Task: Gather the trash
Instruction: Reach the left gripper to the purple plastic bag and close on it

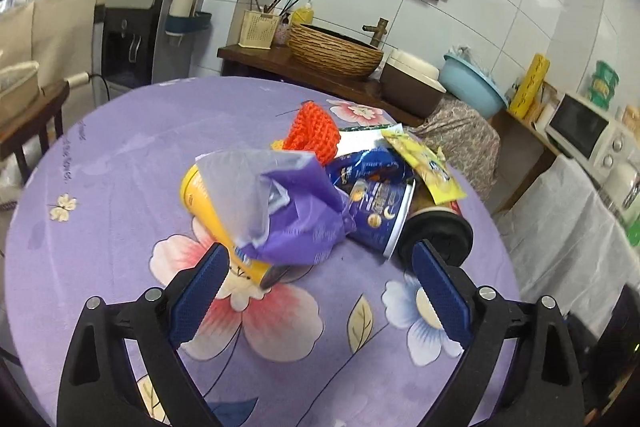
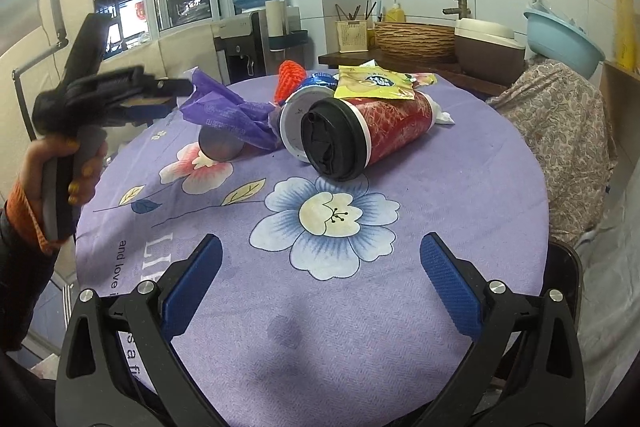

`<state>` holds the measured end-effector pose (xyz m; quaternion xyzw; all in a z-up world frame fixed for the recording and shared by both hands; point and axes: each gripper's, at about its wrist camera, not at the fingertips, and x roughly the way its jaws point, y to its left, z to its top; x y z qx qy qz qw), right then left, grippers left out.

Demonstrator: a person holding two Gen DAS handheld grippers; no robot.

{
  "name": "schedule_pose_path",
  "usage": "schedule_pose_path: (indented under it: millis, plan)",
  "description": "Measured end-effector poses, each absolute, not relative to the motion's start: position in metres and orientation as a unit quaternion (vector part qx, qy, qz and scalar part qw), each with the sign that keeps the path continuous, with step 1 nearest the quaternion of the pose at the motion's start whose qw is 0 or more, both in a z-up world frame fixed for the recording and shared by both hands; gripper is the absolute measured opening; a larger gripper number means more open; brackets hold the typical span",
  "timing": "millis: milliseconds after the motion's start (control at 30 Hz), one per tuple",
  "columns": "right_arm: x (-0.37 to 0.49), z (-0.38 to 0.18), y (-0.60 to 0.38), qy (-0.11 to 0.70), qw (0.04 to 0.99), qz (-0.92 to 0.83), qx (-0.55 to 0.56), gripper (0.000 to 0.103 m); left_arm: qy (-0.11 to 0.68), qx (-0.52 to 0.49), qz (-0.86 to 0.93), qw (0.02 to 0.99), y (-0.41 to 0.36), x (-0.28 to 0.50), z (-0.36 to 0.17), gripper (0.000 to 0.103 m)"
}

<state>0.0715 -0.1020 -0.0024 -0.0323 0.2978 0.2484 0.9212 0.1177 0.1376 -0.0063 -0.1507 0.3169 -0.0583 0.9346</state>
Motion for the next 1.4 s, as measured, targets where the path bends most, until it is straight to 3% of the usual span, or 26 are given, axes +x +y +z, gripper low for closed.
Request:
schedule_pose_path:
  millis: [300,367,533,667,733,1200,1400]
  plan:
    - [0.074,-0.001,-0.103,0.298,0.921,0.247,-0.035,0.098,0.345,-0.190,-0.026,0.919,0.151,0.151,-0.015,0.084]
    - [0.074,-0.002,-0.102,0.298,0.921,0.249,-0.037,0.098,0.352,-0.197,-0.025,0.915,0.153,0.154,-0.018,0.078]
    - [0.073,-0.002,-0.100,0.298,0.920,0.250,-0.043,0.098,0.353,-0.200,-0.022,0.914,0.154,0.152,-0.020,0.050]
    - [0.076,-0.003,-0.101,0.299,0.920,0.249,-0.043,0.098,0.350,-0.195,-0.016,0.916,0.156,0.151,-0.020,0.036]
    - [0.077,-0.002,-0.100,0.299,0.921,0.247,-0.045,0.098,0.347,-0.190,-0.013,0.918,0.158,0.150,-0.019,0.021]
    - [0.093,0.017,-0.096,0.266,0.929,0.253,-0.057,0.098,0.293,-0.161,-0.001,0.942,0.156,0.122,-0.001,0.014]
    - [0.135,0.036,-0.103,0.261,0.930,0.258,-0.005,0.098,0.281,-0.172,-0.009,0.944,0.158,0.107,0.003,0.014]
